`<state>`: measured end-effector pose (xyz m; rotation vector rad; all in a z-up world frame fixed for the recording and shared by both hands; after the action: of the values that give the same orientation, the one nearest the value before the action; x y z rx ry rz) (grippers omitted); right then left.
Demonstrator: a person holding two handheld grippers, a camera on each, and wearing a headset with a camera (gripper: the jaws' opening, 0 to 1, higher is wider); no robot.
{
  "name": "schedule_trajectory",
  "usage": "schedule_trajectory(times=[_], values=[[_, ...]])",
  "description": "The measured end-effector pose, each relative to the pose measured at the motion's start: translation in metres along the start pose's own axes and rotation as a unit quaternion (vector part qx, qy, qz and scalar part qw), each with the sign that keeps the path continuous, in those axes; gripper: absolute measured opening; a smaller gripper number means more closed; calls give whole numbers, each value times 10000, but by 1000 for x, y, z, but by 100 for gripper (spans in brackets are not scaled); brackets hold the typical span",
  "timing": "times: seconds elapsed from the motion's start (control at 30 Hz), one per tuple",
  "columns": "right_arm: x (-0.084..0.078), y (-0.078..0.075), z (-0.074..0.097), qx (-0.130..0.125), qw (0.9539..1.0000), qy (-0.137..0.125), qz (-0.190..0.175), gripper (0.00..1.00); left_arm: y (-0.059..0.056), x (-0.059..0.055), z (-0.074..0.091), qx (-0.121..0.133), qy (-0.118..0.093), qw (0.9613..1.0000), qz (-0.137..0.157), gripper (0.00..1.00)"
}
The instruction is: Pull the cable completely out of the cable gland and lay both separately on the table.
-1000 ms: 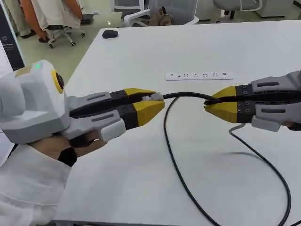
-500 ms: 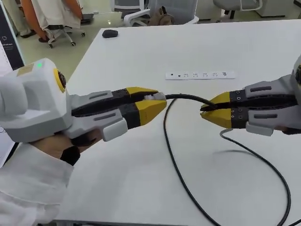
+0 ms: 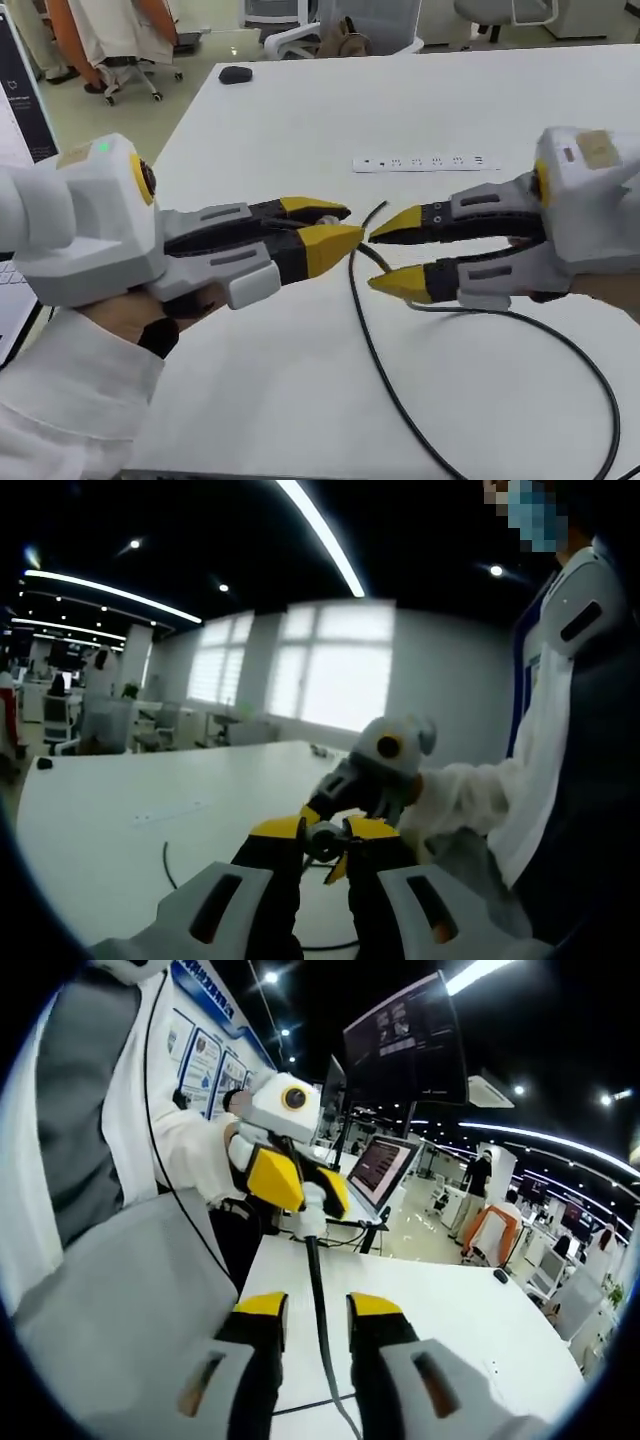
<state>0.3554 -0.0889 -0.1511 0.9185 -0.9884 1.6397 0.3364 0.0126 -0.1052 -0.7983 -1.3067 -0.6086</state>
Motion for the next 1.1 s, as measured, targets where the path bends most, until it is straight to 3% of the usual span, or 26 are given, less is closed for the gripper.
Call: schedule_trajectory(times=[0.07,0.2,0.43,0.57,0.77,0.9,1.1], values=[[-1,-1,-3,-14,9999,10,156,2,-1,0,0,-14,7,10000,5,17],[1,-3,0,-68,9999,-124,75,2,0,1,4,37,-20,10000,9,17],[5,-3,9,-160,9997,-115,124,2,1,1,5,60,-40,10000,43,17],[6,-3,15,-210,9996,21,178,2,1,-9,3,124,357,9990,-238,17],[7,-4,16,-186,9993,198,239,2,2,-12,1,247,475,9983,-218,17],[6,-4,17,-173,9991,281,261,2,3,-16,0,360,786,9956,-357,16],[-7,-7,17,-152,9987,458,160,2,8,-18,5,418,708,9964,-182,16]])
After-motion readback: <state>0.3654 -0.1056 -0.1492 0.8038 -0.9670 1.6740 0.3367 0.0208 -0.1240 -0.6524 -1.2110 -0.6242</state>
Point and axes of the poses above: the centre of the closed fingertips' face, and the gripper's own axes: z roughly backward along the fingers, y roughly to its left, x roughly out of its top, the point moved 6 cm from there along z, roughly backward along the fingers, and after that the axes turned 11 degrees about x, right-handed, at the moved point
